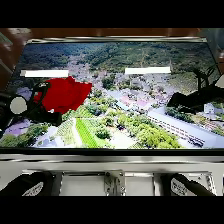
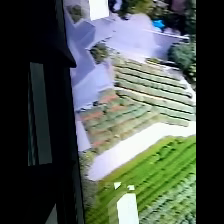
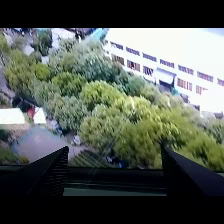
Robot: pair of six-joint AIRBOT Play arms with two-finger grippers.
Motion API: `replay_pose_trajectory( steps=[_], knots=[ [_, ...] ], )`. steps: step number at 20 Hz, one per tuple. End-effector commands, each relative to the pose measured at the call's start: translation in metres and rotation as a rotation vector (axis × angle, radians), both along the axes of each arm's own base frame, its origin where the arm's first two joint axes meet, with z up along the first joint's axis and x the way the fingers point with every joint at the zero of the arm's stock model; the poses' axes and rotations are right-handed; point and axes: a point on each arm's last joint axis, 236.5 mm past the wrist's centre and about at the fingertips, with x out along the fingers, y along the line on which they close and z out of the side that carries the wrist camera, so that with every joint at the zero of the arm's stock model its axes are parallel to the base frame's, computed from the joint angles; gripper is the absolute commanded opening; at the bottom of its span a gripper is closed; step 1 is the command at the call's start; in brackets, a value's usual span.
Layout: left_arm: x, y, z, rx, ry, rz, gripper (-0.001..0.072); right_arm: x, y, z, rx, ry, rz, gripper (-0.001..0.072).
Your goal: Fold the shirts.
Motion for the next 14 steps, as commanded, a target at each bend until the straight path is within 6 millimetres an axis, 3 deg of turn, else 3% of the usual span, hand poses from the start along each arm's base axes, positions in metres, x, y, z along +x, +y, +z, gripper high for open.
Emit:
replay_pose_trajectory(
  steps=[1,5,9,14],
  knots=[
    [0.000,0.000,0.000,0.000,0.001,0.001,0.0709,0.000,0.001,0.000,0.001,0.001,0.001,0.0684],
    [0.003,-0.001,0.000,-0.006,-0.009,0.003,0.0708,0.001,0.001,0.000,0.003,-0.002,0.000,0.0684],
    [0.043,-0.024,0.003,-0.096,-0.152,0.004,0.0709,0.012,0.015,0.007,0.068,-0.052,-0.012,0.0684],
    [0.066,-0.031,-0.012,-0.135,-0.173,0.083,0.0708,0.011,0.005,0.004,0.025,-0.048,-0.010,0.0684]
  ],
)
